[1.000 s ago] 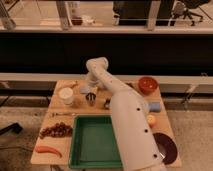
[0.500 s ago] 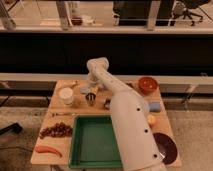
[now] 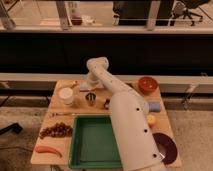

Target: Place towel in red bowl

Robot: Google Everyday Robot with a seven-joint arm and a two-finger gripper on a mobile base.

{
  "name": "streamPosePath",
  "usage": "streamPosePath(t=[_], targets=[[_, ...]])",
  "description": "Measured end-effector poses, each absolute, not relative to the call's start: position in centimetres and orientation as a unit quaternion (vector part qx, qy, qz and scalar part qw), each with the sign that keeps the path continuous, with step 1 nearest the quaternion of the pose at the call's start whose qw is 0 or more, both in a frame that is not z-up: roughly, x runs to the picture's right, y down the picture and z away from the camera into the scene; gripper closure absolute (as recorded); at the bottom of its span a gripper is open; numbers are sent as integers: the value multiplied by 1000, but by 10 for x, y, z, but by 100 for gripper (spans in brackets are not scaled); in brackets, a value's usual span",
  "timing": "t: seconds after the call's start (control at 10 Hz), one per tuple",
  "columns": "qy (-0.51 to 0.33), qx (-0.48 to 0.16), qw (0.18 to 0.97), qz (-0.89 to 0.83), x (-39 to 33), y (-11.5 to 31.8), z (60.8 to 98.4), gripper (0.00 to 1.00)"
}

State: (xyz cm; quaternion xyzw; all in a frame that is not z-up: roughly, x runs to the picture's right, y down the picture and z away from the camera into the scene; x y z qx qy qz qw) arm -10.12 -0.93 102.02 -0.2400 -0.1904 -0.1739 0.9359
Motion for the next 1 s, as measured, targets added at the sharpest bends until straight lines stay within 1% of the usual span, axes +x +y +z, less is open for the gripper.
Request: streamPosePath(t=[0.1,0.2,0.3,0.5,0.9,1.0], targets=[[-190,-238,937,-174,-100,-12,1019,95],[-188,-233,938,-175,-99,-16,1015,100],[-185,-226,940,-175,-98,-23,1008,100],[-185,-202,946,-175,-101,-46,982,100],[-181,-155,955,-177,-100,-90,922,100],[-180,-143,957,-177,-98,-99,902,100]])
